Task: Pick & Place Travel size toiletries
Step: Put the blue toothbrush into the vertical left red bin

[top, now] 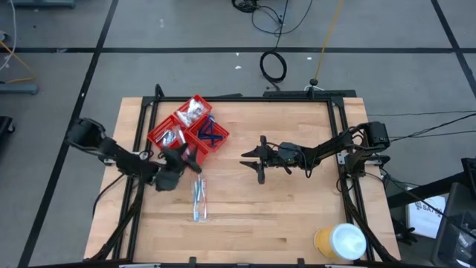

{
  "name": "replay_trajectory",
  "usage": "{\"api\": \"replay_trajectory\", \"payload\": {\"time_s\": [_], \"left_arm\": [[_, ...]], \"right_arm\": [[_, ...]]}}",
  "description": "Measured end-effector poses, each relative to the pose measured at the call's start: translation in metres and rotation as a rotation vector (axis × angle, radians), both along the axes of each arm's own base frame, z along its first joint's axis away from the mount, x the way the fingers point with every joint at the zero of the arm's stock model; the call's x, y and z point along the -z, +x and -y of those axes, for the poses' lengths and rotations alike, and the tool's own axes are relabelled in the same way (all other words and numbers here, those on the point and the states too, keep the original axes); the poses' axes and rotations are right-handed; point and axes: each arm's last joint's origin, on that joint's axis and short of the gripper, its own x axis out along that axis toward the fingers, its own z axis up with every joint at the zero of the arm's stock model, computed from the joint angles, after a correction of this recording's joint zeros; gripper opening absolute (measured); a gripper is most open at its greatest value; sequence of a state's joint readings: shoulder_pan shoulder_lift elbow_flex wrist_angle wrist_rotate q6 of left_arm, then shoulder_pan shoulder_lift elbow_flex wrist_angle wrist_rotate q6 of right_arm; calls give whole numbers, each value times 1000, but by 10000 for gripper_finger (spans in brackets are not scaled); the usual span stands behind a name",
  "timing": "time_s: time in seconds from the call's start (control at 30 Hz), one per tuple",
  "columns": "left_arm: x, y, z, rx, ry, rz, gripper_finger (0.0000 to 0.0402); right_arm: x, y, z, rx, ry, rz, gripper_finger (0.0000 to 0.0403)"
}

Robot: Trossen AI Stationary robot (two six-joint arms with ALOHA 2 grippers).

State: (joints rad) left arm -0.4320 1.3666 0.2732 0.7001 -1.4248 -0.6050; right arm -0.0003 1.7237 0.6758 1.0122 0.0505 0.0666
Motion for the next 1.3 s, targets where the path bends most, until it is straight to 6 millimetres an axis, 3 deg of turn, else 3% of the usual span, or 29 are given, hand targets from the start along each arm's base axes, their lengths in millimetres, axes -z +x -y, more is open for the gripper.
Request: {"api": "replay_trajectory", "payload": {"time_s": [0.1,0.17,0.23,0.3,0.5,0.67,0.83,0.93,1.1,1.3], "left_arm": [[-25,7,15,298,141,-175,187],[-37,11,29,566,190,-191,187],[-44,17,41,800,177,-212,187],[-46,25,48,923,91,-301,187],[-44,33,53,798,-203,-683,186],[-53,36,56,817,-292,-669,186],[-48,32,62,923,-622,-672,186],[-36,27,63,779,-832,-688,186],[-12,20,63,513,-1020,-754,186],[6,28,63,411,-1153,-762,186]], "right_arm": [[0,0,0,0,-2,0,116],[0,0,0,0,-2,0,116],[0,0,0,0,-3,0,116],[0,0,0,0,-3,0,116],[0,2,-4,-55,33,-11,116],[-10,14,-13,-132,32,-34,116],[-13,17,-13,-128,29,-34,116],[-12,17,-13,-132,7,-44,116],[-11,17,-13,-133,-15,-48,116],[-11,17,-13,-134,-14,-49,116]]}}
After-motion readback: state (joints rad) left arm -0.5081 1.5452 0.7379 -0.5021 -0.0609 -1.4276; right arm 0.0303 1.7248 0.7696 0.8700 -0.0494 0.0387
